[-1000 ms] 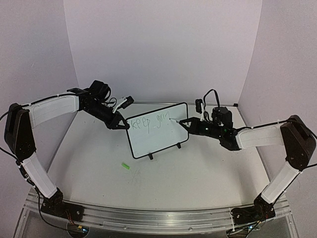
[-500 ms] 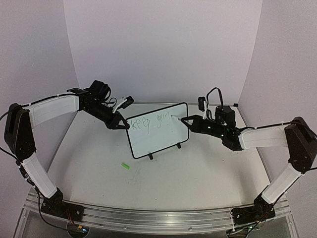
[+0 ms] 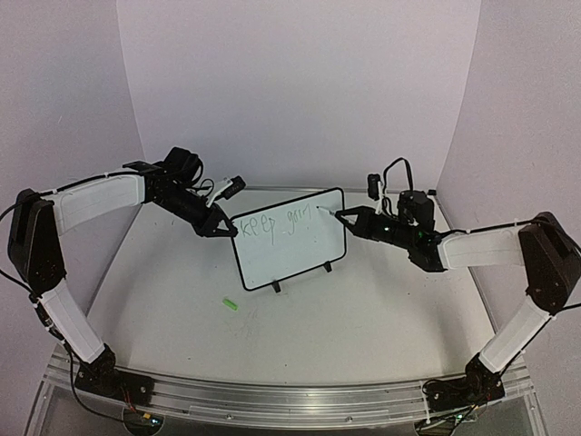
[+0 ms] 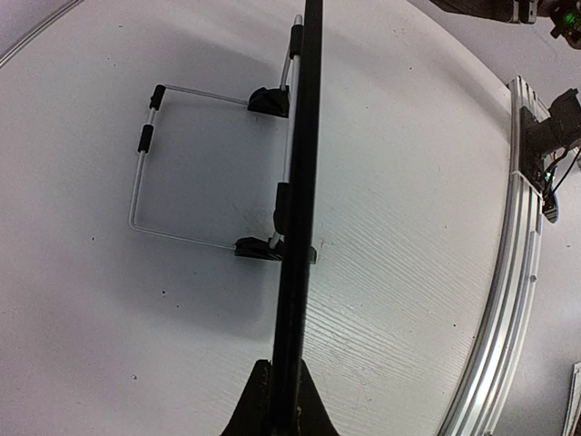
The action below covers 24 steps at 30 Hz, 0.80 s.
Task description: Write a sentence on the whiteboard
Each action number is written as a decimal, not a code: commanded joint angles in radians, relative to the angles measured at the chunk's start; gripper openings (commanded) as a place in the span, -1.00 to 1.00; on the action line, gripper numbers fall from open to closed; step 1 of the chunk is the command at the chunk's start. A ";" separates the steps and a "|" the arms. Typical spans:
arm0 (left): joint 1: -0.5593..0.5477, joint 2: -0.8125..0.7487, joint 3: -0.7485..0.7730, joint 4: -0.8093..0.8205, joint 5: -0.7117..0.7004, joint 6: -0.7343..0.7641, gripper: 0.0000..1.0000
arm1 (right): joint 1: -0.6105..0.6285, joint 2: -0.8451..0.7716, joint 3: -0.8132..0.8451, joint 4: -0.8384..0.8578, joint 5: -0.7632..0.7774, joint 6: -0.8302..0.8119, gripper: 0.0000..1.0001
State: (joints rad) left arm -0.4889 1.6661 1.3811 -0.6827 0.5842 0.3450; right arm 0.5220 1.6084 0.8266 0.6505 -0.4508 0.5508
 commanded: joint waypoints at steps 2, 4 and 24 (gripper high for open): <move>0.000 0.029 0.012 -0.031 -0.073 0.041 -1.00 | -0.011 0.035 0.052 0.059 -0.040 0.016 -1.00; 0.000 0.029 0.012 -0.031 -0.073 0.041 -1.00 | -0.013 0.040 0.057 0.064 -0.044 0.017 -1.00; -0.001 0.031 0.013 -0.031 -0.072 0.040 -1.00 | -0.015 0.063 0.010 0.071 -0.052 0.014 -1.00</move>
State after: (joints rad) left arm -0.4889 1.6661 1.3811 -0.6830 0.5850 0.3435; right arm 0.5110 1.6699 0.8533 0.6917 -0.5261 0.5617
